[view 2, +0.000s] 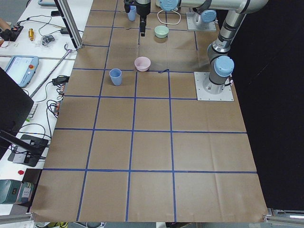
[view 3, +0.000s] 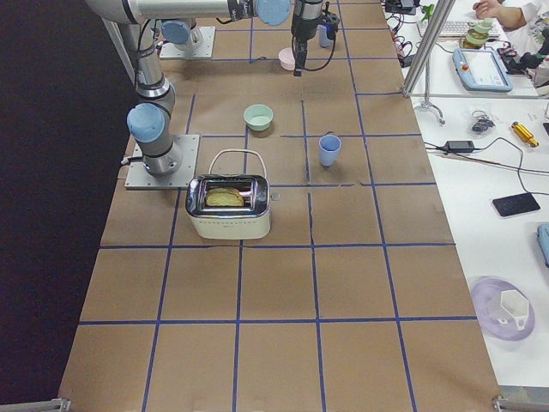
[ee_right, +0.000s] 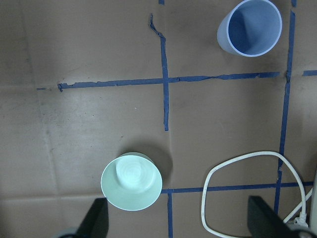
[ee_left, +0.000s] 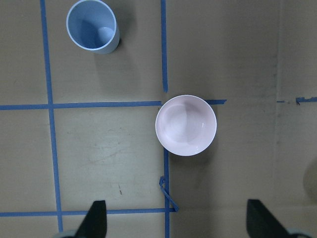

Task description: Stack blue cups with both arms

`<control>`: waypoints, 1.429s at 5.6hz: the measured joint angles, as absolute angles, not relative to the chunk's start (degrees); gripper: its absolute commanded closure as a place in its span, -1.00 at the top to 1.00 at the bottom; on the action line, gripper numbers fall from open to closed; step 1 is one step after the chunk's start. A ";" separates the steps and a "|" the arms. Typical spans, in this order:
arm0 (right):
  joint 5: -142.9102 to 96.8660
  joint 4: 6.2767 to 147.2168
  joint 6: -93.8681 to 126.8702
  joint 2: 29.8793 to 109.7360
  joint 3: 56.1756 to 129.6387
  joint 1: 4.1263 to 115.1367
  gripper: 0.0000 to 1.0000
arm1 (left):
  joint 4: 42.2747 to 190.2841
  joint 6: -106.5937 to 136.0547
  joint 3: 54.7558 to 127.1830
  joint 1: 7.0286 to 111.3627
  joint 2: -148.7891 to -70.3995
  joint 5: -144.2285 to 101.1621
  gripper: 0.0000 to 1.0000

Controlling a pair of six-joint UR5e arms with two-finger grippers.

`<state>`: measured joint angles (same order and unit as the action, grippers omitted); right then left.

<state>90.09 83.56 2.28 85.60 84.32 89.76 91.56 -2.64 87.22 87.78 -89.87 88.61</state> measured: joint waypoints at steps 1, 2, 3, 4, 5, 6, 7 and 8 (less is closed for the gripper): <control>90.11 84.87 1.91 84.90 83.92 89.23 1.00 | 91.23 -2.91 86.66 86.59 -90.71 88.36 0.99; 90.16 86.87 0.80 83.43 82.78 87.19 1.00 | 89.34 -3.52 86.45 85.69 -92.61 88.15 0.99; 90.15 87.58 -2.01 81.10 80.76 84.08 1.00 | 85.64 -4.18 86.42 85.37 -95.45 88.28 0.99; 90.13 88.29 -6.21 77.44 77.31 80.92 1.00 | 79.61 -4.65 86.43 85.29 -99.78 88.56 0.99; 90.16 89.10 -10.28 72.82 72.55 78.69 1.00 | 72.47 -4.97 86.64 85.23 -105.02 88.65 0.99; 90.15 89.60 -13.77 68.92 69.07 77.05 1.00 | 66.95 -5.15 86.86 85.16 -109.81 88.70 0.99; 90.08 90.10 -16.64 66.48 68.30 75.68 1.00 | 63.51 -5.24 87.26 84.60 -113.44 88.75 0.99; 90.08 91.54 -17.84 65.37 70.34 74.98 1.00 | 60.40 -5.26 87.82 83.86 -116.36 88.76 0.99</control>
